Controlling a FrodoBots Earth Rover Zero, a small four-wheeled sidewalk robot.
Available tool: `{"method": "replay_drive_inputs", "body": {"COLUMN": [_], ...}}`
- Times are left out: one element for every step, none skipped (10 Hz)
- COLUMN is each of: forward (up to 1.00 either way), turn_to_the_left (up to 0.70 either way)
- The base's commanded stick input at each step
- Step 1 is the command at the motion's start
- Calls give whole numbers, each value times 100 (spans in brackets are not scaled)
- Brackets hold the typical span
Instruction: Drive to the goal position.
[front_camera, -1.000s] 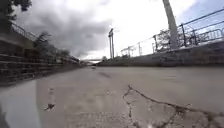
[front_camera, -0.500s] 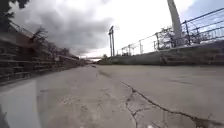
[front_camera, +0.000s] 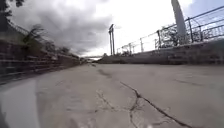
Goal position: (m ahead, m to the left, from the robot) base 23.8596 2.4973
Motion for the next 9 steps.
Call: {"method": "replay_drive_inputs", "body": {"forward": [70, 70, 70, 70, 70, 70, 70, 70, 70], "turn_to_the_left": [0, 0, 0, 0, 0, 0, 0, 0, 0]}}
